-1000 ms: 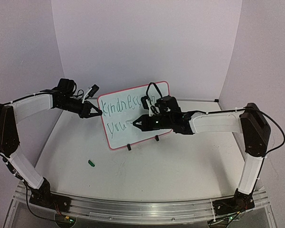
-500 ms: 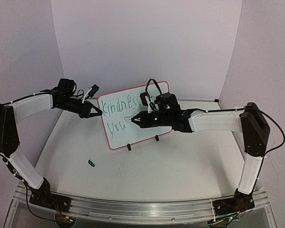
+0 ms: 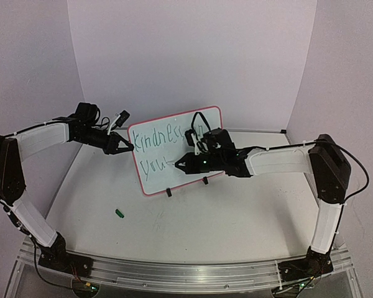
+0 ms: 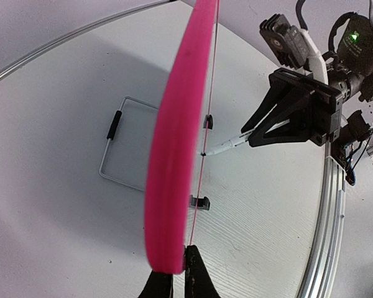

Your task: Write a sentence on the whiteboard

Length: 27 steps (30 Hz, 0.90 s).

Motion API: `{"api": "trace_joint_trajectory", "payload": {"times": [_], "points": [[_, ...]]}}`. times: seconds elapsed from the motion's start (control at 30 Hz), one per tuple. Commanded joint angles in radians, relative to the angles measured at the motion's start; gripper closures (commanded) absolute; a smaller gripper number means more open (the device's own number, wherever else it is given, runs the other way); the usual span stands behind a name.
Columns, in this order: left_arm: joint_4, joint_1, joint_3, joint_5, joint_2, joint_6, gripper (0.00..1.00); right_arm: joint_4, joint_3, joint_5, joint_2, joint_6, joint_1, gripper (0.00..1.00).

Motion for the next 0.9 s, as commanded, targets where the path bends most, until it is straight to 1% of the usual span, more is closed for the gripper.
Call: {"api": "trace_joint_trajectory", "payload": {"times": [0.0,0.13,0.4,0.7,0.87], "points": [[-0.039,-0.02,0.019,-0.064,0.019,0.03,1.0,0.015,-0.043,-0.011,0.017,0.023,-0.004,1.0],[-0.039,-0.02,0.019,-0.064,0.017,0.03,1.0,0.02,-0.046,-0.013,0.016,0.025,-0.004,1.0],[-0.039,-0.02,0.018,-0.065,0.015,0.031,1.0,0.04,0.007,-0.023,0.013,0.028,-0.004,1.0],[-0.04,-0.02,0.018,-0.067,0.012,0.031,1.0,0.044,0.046,0.026,0.001,0.019,-0.004,1.0],[-0.039,-0.02,0.018,-0.067,0.012,0.03,1.0,0.046,0.031,0.062,-0.018,0.019,-0.005,1.0]]}}
